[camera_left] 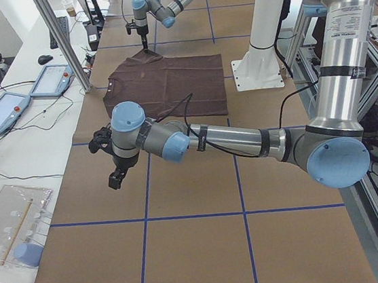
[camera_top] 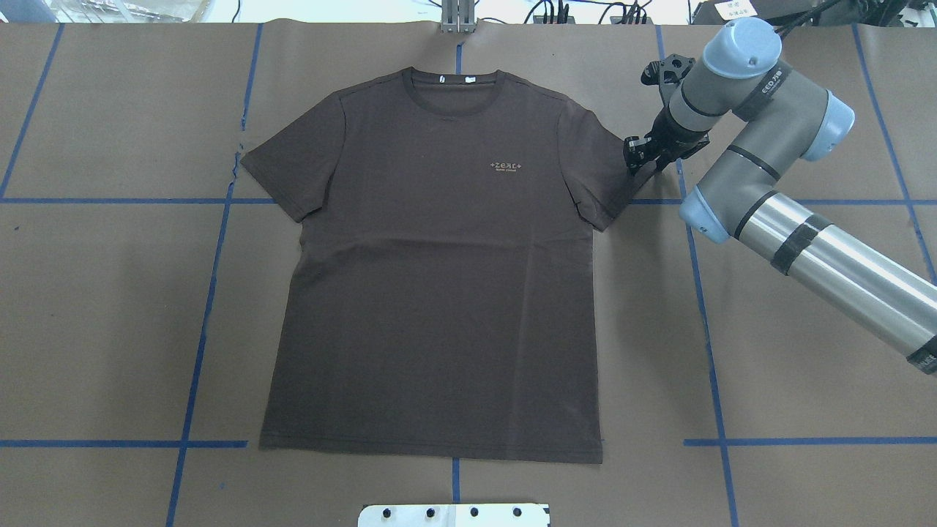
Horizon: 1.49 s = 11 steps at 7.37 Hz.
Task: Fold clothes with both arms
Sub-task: 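Grasp the edge of the sleeve nearest the right gripper, then fold the sleeve inward onto the shirt body toward the collar, release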
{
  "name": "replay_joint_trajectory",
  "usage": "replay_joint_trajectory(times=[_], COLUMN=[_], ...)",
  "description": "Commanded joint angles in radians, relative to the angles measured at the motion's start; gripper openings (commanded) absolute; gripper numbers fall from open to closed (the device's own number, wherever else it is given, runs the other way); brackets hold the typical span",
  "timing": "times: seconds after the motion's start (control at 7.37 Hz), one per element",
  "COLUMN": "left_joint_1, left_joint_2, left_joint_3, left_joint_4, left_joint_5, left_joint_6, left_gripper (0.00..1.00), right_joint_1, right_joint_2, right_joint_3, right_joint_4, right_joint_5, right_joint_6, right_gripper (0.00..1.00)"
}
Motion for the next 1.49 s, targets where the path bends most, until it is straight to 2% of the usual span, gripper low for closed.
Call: replay_joint_trajectory(times=[0.0, 0.54, 0.68, 0.81, 1.09, 1.22, 1.36], left_joint_1=[0.0, 0.0, 0.0, 0.0, 0.0, 0.0, 0.0], left_joint_2=[-0.006, -0.012, -0.012, -0.013, -0.026, -0.027, -0.03], left_joint_3=[0.002, 0.004, 0.004, 0.004, 0.004, 0.004, 0.004], left_joint_4=[0.002, 0.003, 0.005, 0.005, 0.009, 0.009, 0.009], left_joint_5=[0.001, 0.001, 0.001, 0.001, 0.003, 0.003, 0.003], left_joint_6=[-0.003, -0.004, -0.004, -0.004, -0.006, -0.006, -0.007], left_gripper=[1.0, 1.0, 1.0, 1.0, 1.0, 1.0, 1.0], right_joint_1=[0.006, 0.0, -0.014, -0.07, -0.155, -0.175, -0.177], right_joint_2=[0.014, 0.088, 0.128, 0.181, 0.225, 0.257, 0.286], right_joint_3=[0.001, 0.06, 0.06, 0.051, 0.037, -0.003, -0.04], right_joint_4=[0.0, -0.003, 0.001, -0.002, 0.005, 0.006, 0.006], right_joint_5=[0.0, -0.003, -0.059, -0.177, -0.334, -0.378, -0.386], right_joint_6=[0.001, 0.004, 0.015, 0.027, 0.059, 0.059, 0.059], right_gripper=[0.0, 0.0, 0.0, 0.0, 0.0, 0.0, 0.0])
